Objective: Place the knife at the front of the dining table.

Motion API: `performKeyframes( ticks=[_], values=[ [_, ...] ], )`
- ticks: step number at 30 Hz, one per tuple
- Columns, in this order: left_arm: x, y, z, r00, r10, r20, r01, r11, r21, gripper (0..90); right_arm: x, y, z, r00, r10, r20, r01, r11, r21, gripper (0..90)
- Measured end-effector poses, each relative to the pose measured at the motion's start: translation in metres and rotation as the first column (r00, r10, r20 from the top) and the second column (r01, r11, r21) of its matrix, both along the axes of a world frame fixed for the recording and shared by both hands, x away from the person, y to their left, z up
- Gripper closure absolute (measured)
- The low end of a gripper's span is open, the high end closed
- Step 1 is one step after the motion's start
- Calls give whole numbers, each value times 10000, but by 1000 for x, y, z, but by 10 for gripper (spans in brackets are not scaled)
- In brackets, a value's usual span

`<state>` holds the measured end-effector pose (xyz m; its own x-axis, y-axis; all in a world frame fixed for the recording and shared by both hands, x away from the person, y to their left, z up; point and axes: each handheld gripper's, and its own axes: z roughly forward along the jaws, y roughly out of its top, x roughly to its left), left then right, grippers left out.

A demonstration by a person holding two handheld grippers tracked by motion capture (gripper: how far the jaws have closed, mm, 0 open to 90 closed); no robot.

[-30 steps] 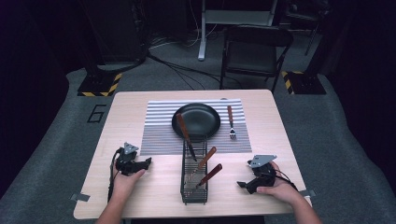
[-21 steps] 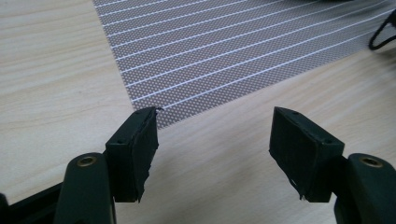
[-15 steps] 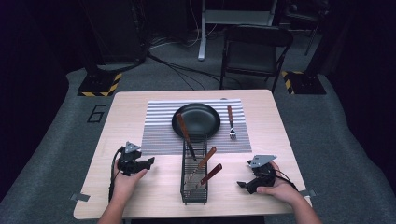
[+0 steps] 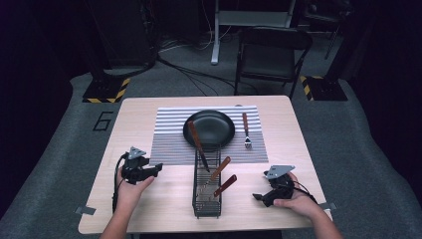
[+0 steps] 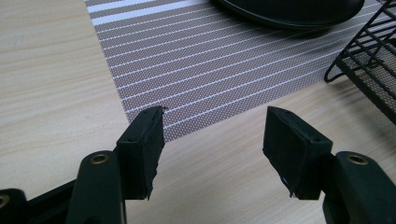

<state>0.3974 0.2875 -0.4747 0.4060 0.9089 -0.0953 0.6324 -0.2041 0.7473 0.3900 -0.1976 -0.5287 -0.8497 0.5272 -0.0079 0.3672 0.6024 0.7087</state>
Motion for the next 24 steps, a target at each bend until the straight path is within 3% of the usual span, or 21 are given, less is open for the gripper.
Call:
performKeyframes(
  ticks=[5, 9, 24],
  values=[
    [-1, -6, 8, 9999, -132, 28, 131, 9997, 181, 385, -1, 0, 0, 9999, -63, -99, 63, 10000, -7, 0],
    [1, -11, 16, 9995, -316, -13, 316, 9995, -87, 401, -1, 0, 0, 9999, -77, -105, 77, 10000, -2, 0],
    [13, -34, 45, 9941, -1056, 235, 1061, 9940, -256, 422, -1, 0, 0, 9999, -64, -96, 64, 10000, -5, 0]
  ],
)
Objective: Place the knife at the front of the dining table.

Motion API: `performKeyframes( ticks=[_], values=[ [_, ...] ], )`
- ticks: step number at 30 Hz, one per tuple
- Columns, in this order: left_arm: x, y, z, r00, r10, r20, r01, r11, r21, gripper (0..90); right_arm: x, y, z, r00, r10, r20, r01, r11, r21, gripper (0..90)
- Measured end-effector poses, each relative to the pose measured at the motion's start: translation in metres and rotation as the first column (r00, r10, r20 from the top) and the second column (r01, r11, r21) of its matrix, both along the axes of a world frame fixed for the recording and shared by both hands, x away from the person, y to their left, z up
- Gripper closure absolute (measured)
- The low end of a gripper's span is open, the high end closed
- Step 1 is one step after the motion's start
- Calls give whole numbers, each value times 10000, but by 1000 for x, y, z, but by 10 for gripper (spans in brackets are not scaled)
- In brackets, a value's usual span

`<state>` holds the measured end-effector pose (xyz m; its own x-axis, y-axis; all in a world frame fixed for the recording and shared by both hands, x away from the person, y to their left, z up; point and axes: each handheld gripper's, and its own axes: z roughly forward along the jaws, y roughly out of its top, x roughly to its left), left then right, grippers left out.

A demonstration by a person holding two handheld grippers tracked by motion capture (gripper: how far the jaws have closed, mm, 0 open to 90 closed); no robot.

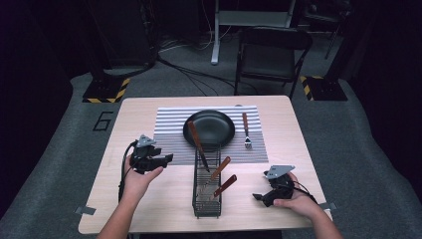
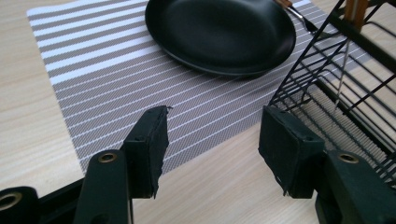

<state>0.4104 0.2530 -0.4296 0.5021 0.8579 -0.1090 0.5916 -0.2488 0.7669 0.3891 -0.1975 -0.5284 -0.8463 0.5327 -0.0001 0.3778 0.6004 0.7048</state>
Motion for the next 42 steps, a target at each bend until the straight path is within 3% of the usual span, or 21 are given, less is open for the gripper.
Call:
performKeyframes(
  ticks=[18, 29, 42],
  values=[
    [10, -25, 19, 9970, -768, -61, 765, 9963, -402, 473, 0, 0, 0, 10000, 4, -12, -4, 10000, -1, 0],
    [13, -40, 28, 9930, -1176, 102, 1180, 9920, -443, 537, 0, 0, 0, 10000, 33, 15, -33, 10000, -7, 0],
    [19, -58, 32, 9870, -1586, 254, 1596, 9861, -471, 546, 0, 0, 0, 10000, 33, 13, -33, 10000, -3, 0]
  ],
)
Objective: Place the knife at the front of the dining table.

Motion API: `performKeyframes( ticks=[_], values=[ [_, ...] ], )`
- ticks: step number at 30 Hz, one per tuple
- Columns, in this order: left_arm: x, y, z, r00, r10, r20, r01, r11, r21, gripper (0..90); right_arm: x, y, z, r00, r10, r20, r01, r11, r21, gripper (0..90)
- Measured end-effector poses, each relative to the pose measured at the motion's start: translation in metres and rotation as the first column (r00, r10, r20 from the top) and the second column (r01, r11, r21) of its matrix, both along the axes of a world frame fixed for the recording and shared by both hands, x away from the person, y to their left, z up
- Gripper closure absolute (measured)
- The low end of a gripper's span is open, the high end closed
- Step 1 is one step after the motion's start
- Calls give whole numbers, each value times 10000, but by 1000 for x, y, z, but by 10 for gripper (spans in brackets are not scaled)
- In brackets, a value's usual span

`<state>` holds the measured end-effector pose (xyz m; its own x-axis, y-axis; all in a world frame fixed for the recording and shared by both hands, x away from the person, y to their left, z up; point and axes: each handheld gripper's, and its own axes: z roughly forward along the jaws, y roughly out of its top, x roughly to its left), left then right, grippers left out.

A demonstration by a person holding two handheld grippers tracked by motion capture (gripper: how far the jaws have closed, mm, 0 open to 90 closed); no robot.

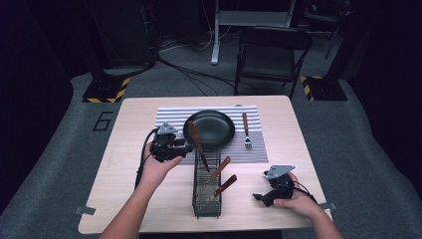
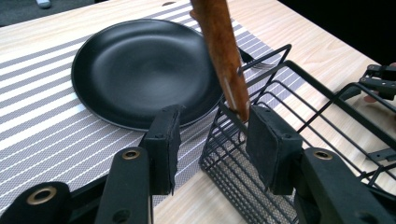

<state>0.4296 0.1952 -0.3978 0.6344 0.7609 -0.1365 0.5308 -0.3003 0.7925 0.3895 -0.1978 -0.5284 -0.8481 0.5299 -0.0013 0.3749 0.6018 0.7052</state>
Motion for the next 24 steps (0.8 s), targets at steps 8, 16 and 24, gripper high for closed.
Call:
performKeyframes(
  ticks=[8, 16, 24],
  values=[
    [5, -9, -2, 9999, -118, -73, 116, 9998, -181, 549, 0, 0, 0, 10000, 6, 0, -6, 10000, 1, 0],
    [11, -17, -5, 9996, -220, -175, 217, 9996, -178, 567, 0, 0, 0, 10000, 1, 1, -1, 10000, 1, 0],
    [16, -24, -9, 9991, -330, -254, 326, 9993, -168, 635, 0, 0, 0, 10000, 0, 0, 0, 10000, 1, 0]
  ],
)
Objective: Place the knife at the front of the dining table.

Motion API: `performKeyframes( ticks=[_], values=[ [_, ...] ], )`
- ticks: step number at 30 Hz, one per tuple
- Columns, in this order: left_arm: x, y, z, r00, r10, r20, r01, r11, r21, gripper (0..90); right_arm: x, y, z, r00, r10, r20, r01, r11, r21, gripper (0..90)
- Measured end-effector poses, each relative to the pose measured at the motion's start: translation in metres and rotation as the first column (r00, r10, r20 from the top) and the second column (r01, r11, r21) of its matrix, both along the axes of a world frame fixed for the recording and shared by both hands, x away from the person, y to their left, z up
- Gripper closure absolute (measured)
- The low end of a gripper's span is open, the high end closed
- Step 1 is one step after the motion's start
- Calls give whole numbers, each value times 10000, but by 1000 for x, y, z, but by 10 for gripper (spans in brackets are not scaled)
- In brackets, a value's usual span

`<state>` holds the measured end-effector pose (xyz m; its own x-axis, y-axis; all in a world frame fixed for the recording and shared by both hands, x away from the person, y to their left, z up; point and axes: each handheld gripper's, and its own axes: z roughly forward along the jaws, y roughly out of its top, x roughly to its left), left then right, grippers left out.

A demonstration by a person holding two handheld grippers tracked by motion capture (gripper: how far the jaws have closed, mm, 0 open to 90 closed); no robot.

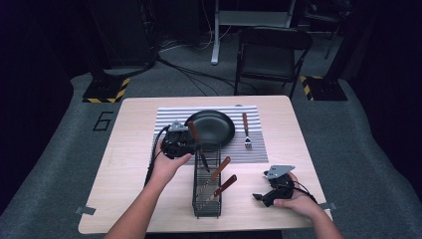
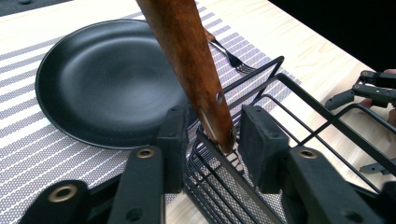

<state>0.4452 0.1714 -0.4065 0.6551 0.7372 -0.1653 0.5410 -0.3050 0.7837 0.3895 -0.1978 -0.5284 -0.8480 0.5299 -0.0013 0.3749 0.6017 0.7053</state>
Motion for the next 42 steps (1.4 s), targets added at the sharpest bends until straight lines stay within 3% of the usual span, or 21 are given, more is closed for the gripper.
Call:
performKeyframes(
  ticks=[11, 23, 31, 34, 42],
  values=[
    [-1, -4, -2, 9997, -41, 260, 34, 9996, 279, 693, 0, 0, 0, 10000, -22, -29, 22, 10000, 12, 0],
    [-3, -1, -3, 9994, 36, 353, -39, 10000, 82, 698, 0, 0, 0, 10000, 12, 5, -12, 10000, 2, 0],
    [-5, 2, 4, 9980, 108, 616, -101, 9999, -115, 744, 0, 0, 0, 10000, 11, 4, -11, 10000, 6, 0],
    [-6, 4, 6, 9984, 6, 568, 15, 9993, -380, 775, 0, 0, 0, 10000, -21, -30, 21, 10000, 18, 0],
    [-10, 0, 18, 9972, -254, 699, 260, 9996, -76, 803, 0, 0, 0, 10000, -11, -31, 11, 10000, 6, 0]
  ],
)
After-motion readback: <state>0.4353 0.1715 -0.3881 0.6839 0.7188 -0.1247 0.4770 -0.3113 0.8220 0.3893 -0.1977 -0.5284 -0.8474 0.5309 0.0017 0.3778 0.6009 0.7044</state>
